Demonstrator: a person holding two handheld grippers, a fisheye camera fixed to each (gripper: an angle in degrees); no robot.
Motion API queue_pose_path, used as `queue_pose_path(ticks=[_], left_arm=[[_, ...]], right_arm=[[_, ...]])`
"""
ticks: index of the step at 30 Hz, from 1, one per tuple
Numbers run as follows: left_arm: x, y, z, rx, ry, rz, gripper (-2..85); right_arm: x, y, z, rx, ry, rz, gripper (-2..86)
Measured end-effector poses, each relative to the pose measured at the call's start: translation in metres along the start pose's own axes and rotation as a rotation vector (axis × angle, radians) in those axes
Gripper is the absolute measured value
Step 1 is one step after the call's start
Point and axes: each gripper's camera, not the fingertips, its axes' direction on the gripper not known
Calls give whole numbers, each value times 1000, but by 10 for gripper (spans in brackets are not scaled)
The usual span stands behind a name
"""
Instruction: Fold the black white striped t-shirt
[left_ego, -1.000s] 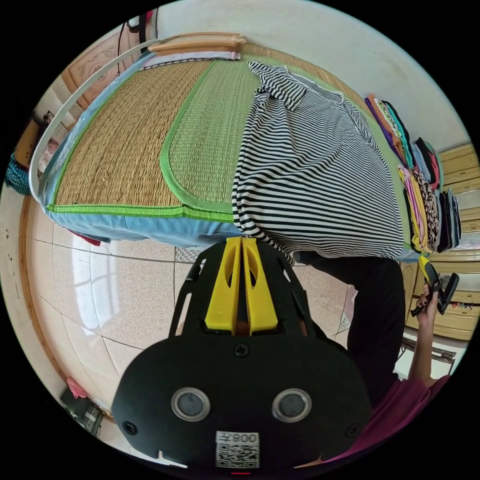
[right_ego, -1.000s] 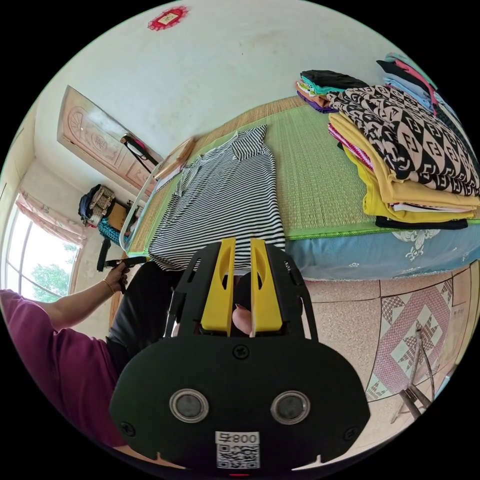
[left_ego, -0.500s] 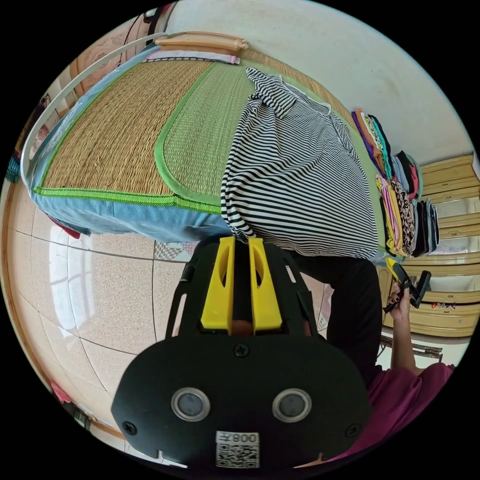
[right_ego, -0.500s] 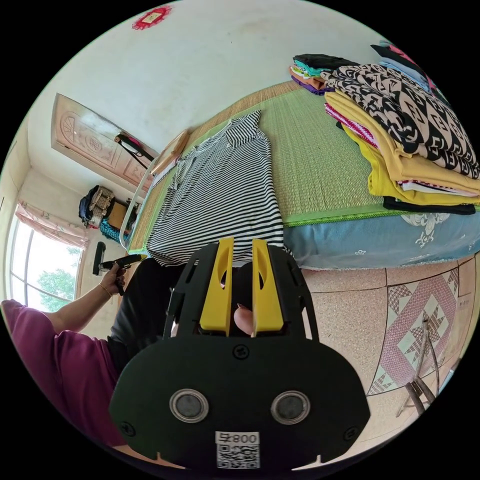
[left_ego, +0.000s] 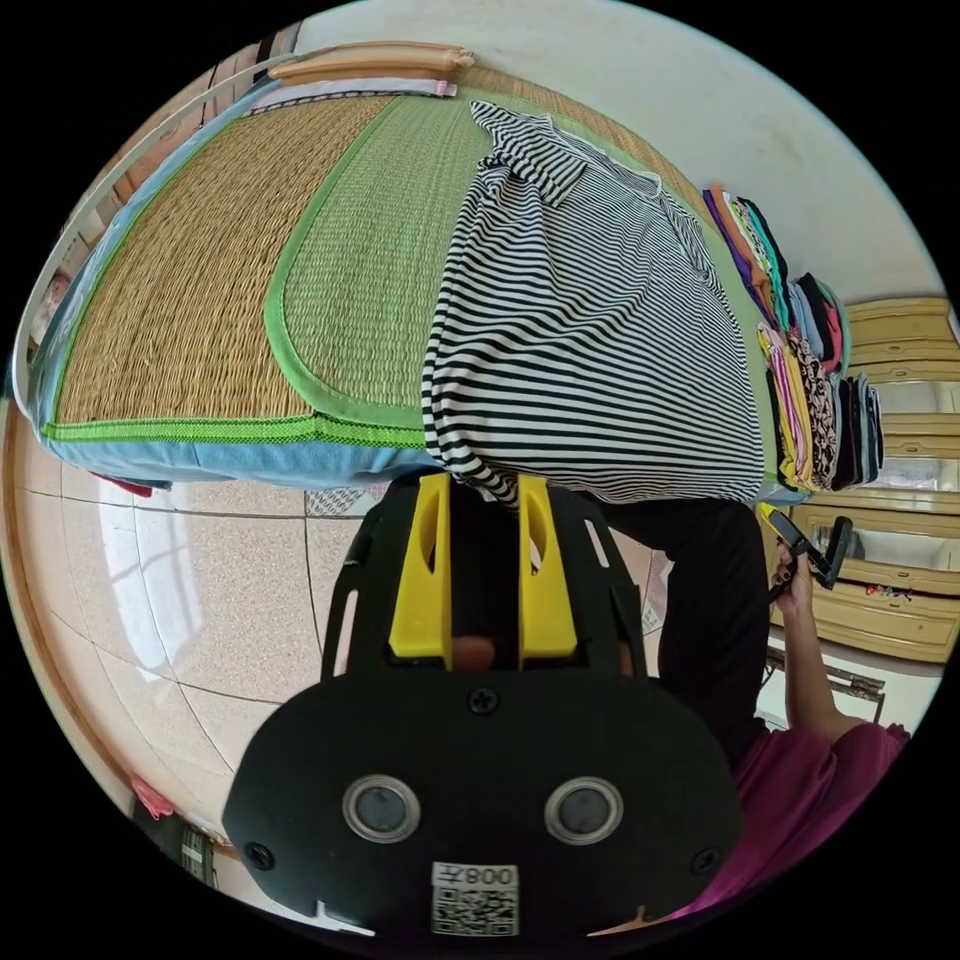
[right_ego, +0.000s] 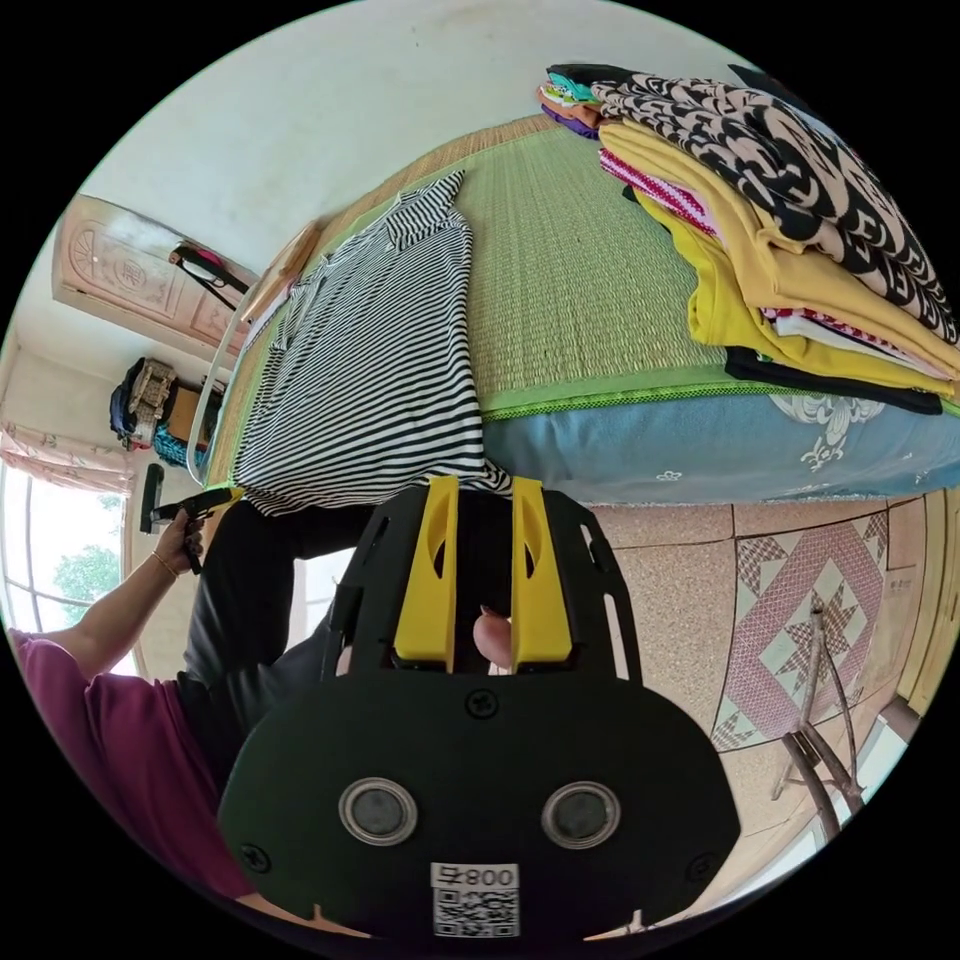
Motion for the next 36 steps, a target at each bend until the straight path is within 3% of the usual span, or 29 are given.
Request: queue_pose_path(ticks=[11, 16, 30, 36], left_arm=[[-4, -21, 17, -123, -83, 3, 59], [-13, -17, 8, -115, -31, 15, 30], [-59, 36, -91, 104, 373, 73, 19], [-83, 39, -74, 76, 410, 14, 29]], right_arm=[[15, -32, 40, -110, -46, -50, 79], [20, -38, 39, -150, -84, -96, 18], [50, -40, -59, -10, -421, -152, 5], [80, -38, -34, -77, -456, -50, 5]])
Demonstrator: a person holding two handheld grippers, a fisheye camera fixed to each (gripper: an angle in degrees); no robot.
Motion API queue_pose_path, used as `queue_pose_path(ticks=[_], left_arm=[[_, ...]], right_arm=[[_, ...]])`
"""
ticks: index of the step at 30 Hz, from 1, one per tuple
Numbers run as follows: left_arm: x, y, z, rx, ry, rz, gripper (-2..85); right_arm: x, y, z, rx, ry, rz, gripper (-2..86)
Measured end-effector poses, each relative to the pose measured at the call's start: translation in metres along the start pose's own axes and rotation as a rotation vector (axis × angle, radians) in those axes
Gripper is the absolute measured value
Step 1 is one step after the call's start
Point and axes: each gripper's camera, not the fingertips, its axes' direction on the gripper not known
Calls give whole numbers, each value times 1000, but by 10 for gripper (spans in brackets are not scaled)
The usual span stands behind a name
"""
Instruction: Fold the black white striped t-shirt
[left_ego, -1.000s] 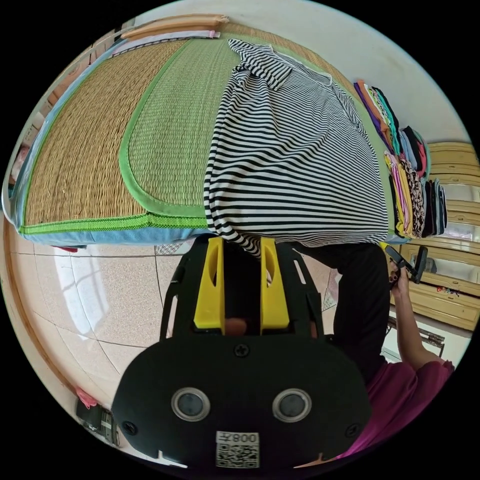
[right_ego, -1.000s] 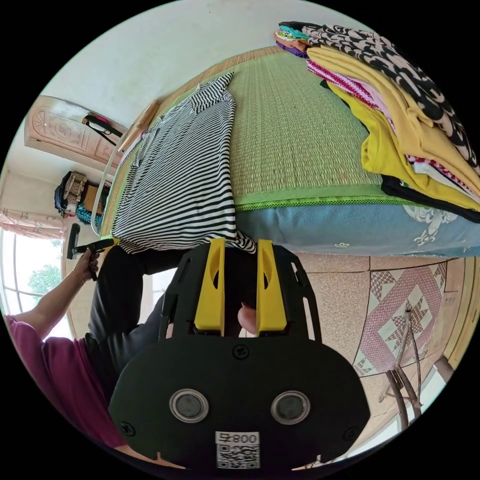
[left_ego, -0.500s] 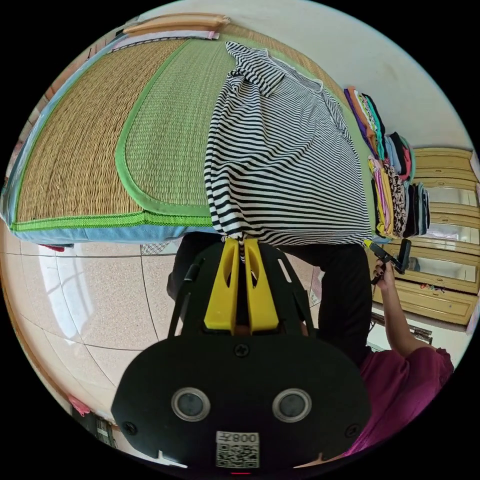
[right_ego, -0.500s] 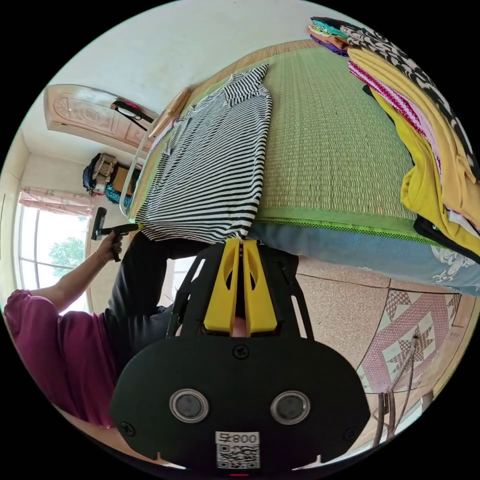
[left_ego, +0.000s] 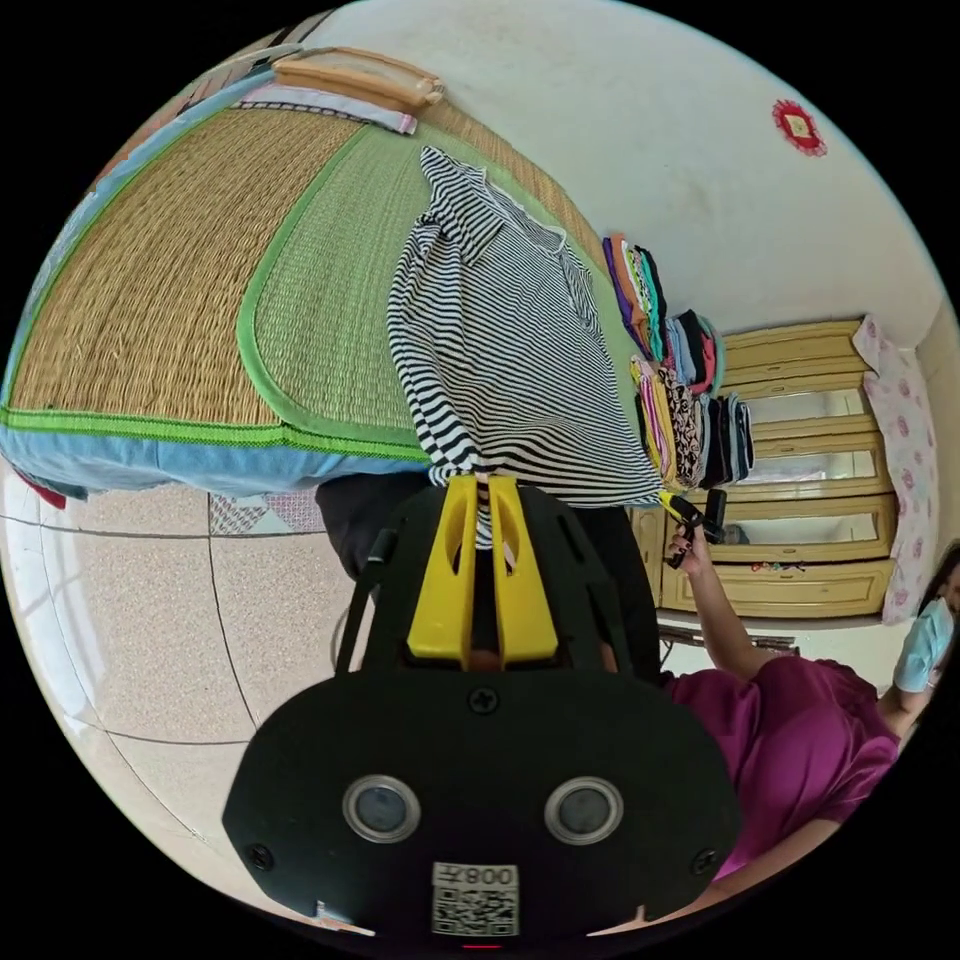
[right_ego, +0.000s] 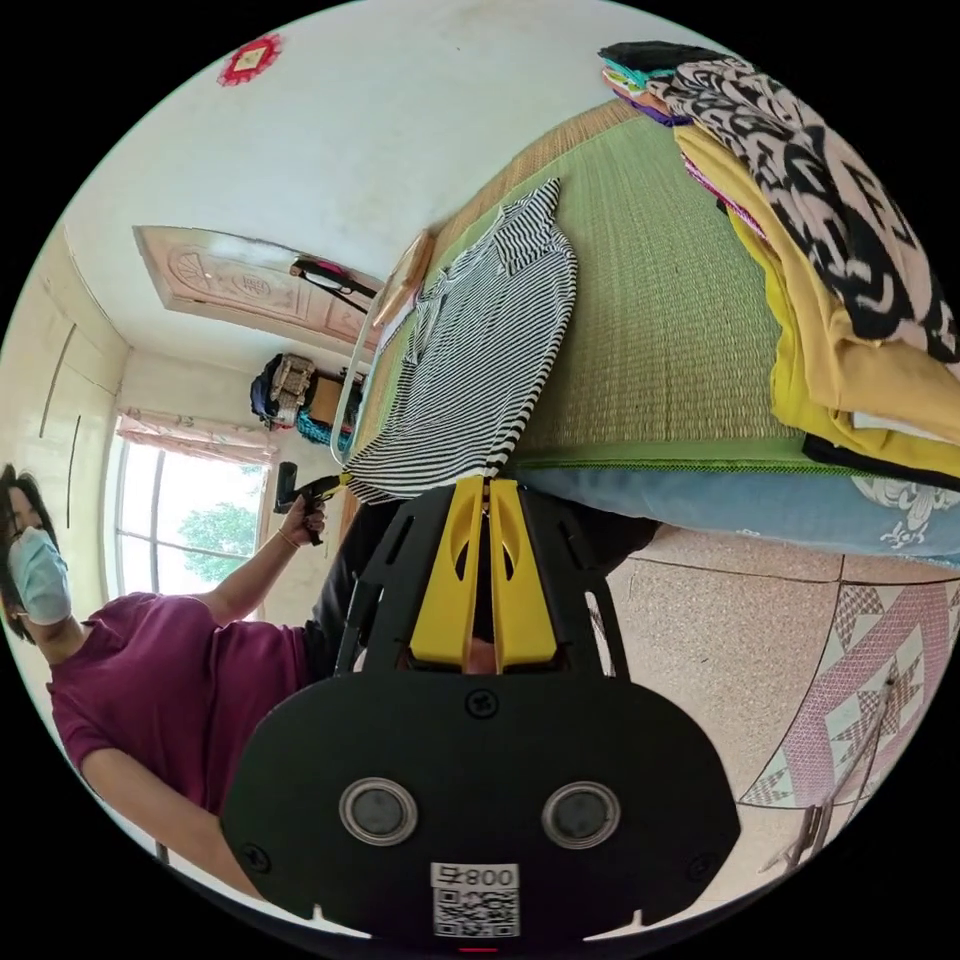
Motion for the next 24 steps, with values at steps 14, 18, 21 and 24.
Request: queue_pose_path(ticks=[14, 18, 21, 24], left_arm=[[5, 25, 21, -19, -111, 44, 81], [15, 12, 34, -36, -181, 67, 79], [21, 4, 42, -58, -250, 86, 66], [22, 2, 43, -65, -304, 77, 35]], right_arm=[[41, 9, 7, 31, -62, 92, 7], [47, 8, 8, 38, -70, 97, 7], [51, 9, 9, 45, -85, 100, 6], [54, 9, 10, 49, -98, 100, 6]])
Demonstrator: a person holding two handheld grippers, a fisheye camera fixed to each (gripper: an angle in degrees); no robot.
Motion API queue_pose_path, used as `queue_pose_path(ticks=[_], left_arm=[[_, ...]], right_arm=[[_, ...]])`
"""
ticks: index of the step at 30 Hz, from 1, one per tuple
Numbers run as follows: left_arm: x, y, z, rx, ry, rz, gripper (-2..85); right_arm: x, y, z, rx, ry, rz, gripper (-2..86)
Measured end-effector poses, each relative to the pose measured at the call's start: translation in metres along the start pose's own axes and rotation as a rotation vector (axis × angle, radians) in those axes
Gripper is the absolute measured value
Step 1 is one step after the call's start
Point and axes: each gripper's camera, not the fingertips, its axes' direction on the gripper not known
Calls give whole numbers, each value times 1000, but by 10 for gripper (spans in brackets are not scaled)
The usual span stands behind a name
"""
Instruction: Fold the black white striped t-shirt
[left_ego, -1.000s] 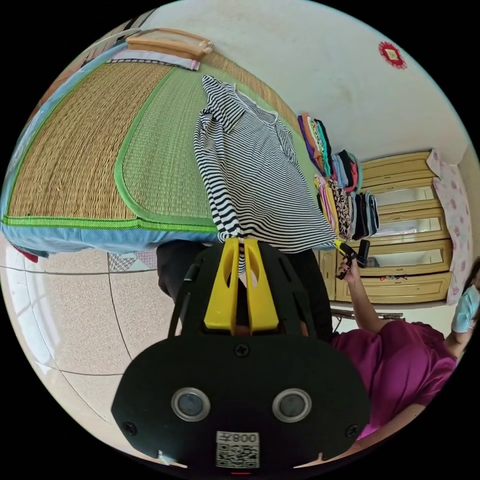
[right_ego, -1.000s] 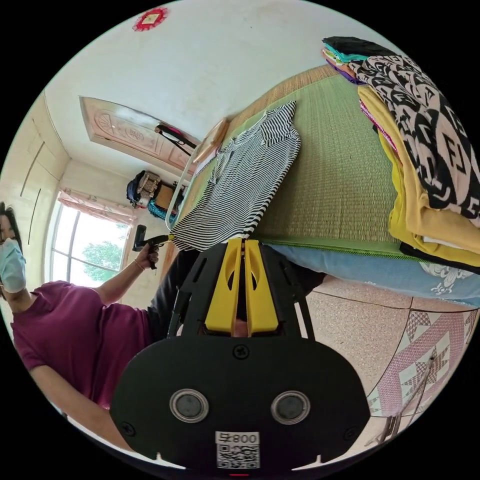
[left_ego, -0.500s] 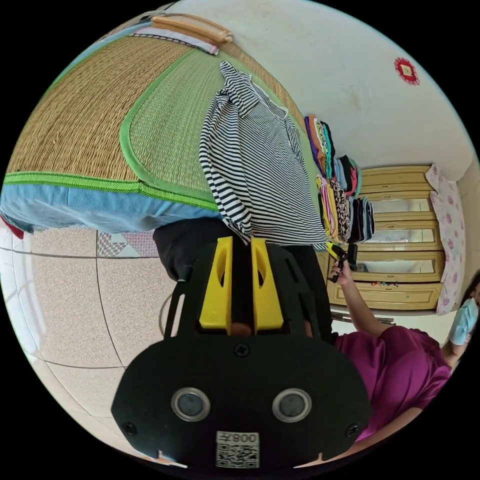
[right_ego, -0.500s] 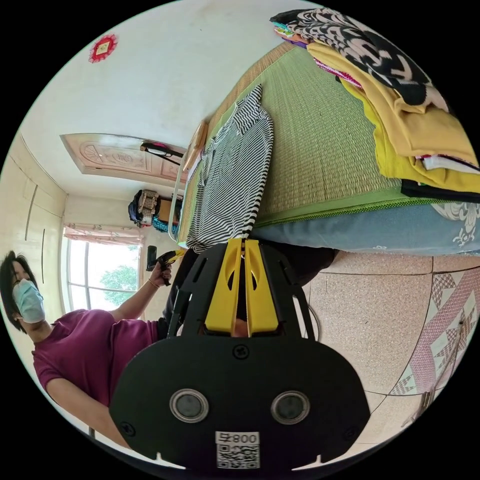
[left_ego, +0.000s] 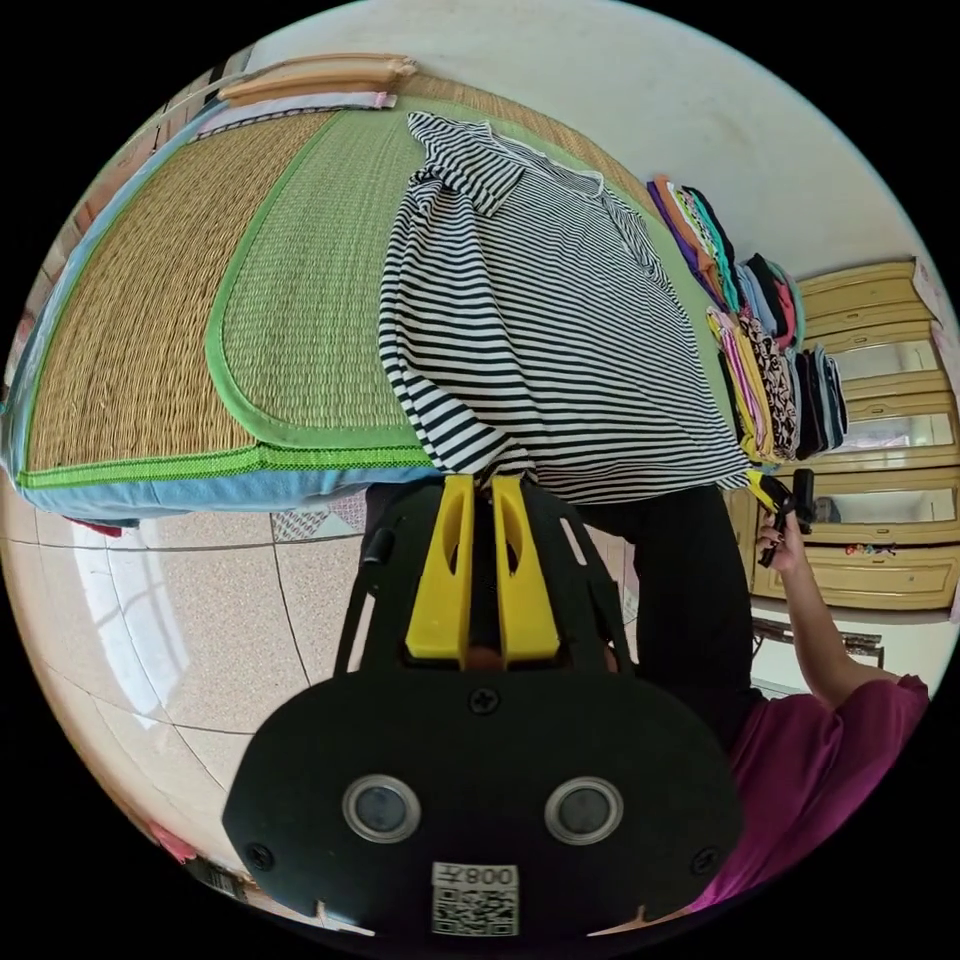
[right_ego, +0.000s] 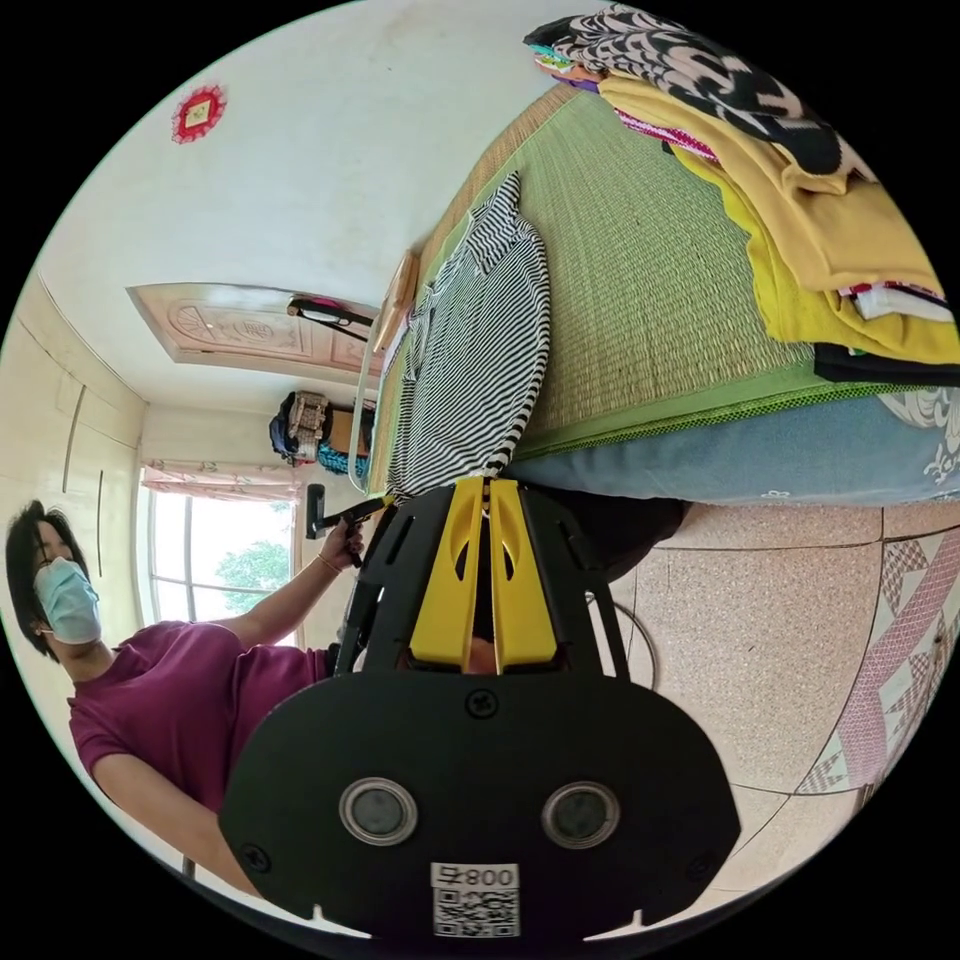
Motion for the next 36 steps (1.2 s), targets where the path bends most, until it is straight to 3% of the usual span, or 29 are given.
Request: queue_pose_path(ticks=[14, 21, 28, 36], left_arm=[[-33, 44, -115, 219, 379, 6, 12], [-64, 48, -94, 205, 463, -78, 18], [-84, 55, -63, 200, 495, -147, 43], [-76, 49, -42, 125, 340, -114, 85]], right_arm=[[-14, -3, -36, 111, -191, -71, 4], [2, -1, -23, 94, -184, -15, 5], [20, -5, -3, 92, -186, 46, 4], [30, -13, 7, 102, -184, 72, 5]])
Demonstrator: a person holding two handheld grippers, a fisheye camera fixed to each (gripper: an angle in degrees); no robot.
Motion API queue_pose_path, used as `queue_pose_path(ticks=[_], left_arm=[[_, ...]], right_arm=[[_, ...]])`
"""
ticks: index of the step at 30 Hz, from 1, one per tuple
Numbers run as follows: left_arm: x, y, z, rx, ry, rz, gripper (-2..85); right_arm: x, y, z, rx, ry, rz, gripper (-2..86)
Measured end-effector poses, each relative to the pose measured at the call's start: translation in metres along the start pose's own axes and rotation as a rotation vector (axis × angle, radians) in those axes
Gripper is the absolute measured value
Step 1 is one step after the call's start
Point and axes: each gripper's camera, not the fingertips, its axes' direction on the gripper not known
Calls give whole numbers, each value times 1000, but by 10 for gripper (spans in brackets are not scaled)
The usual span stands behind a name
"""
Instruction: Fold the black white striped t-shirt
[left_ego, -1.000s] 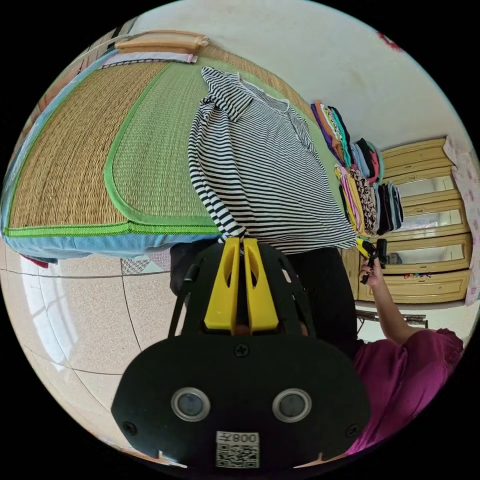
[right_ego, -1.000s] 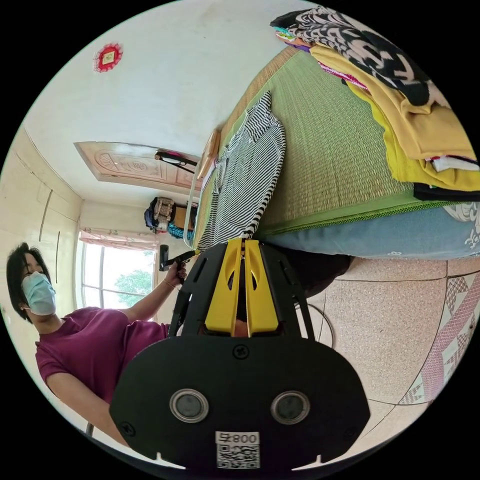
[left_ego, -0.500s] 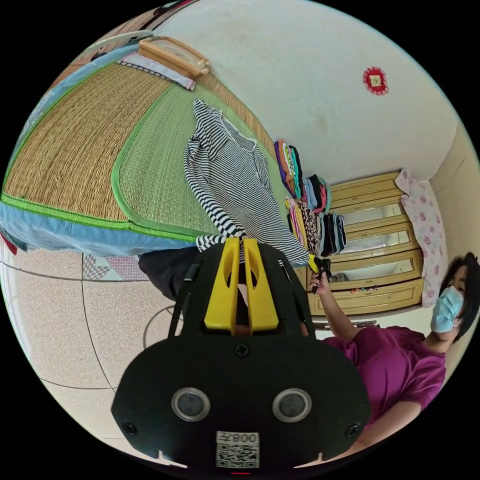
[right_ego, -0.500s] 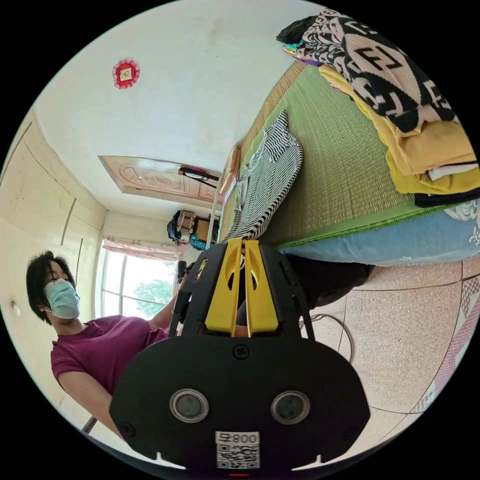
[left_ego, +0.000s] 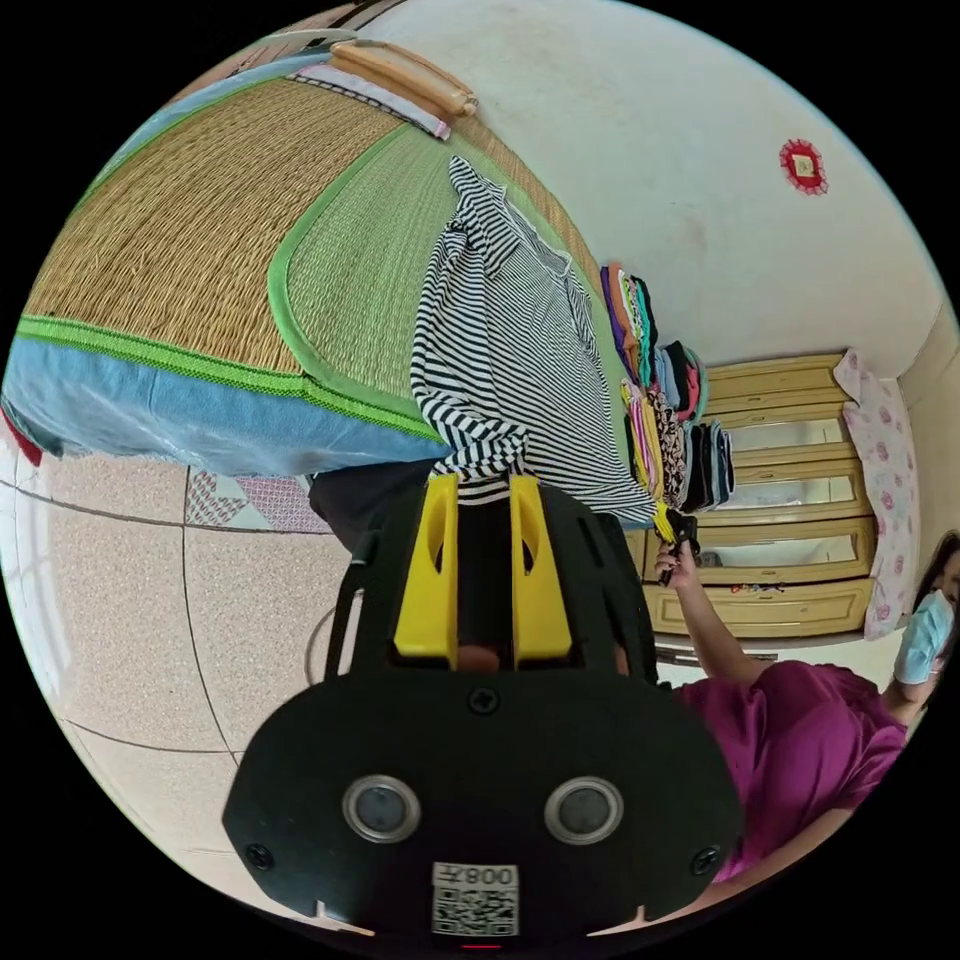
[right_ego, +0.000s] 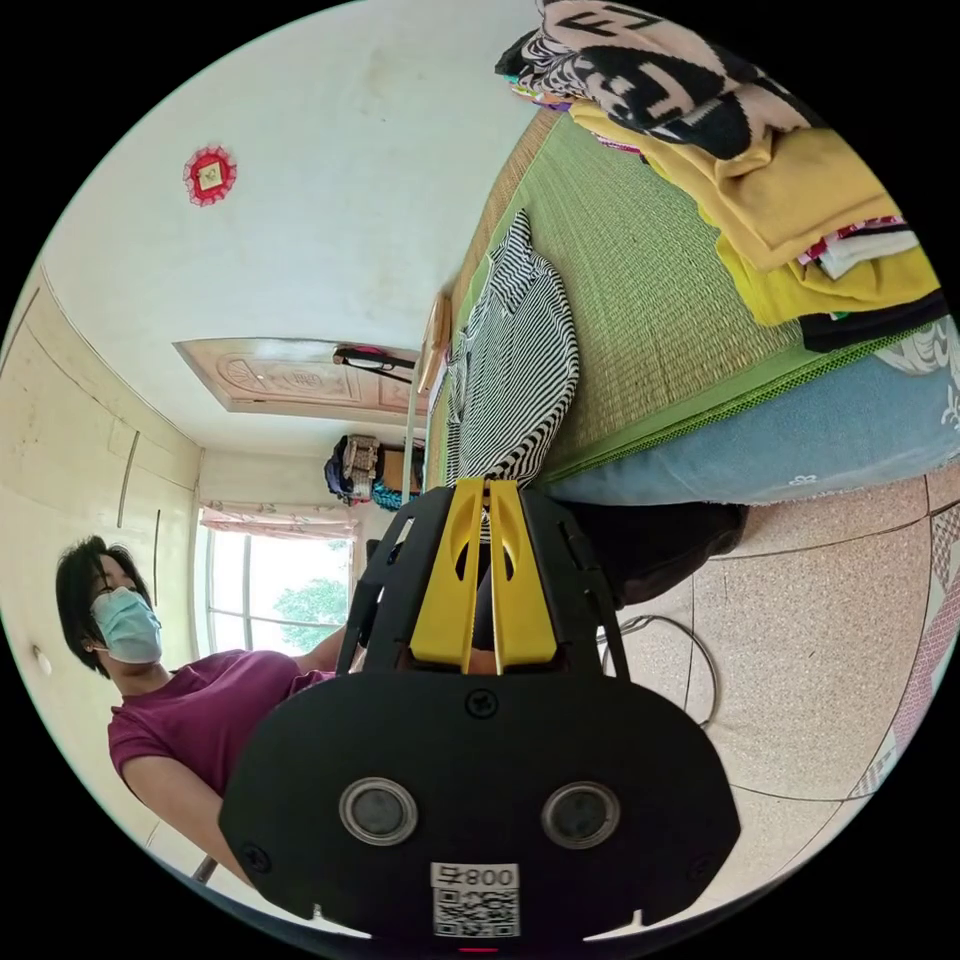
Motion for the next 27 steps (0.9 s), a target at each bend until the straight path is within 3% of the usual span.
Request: queue_pose_path(ticks=[7, 12, 27], left_arm=[[12, -24, 37, -102, -120, 56, 66], [10, -25, 34, -76, -63, 28, 17], [27, -14, 26, -66, -55, -10, 4]], right_arm=[[8, -3, 7, 10, 7, 15, 9], [14, -2, 8, 35, 22, 11, 21], [96, 26, 39, -10, 111, 104, 99]])
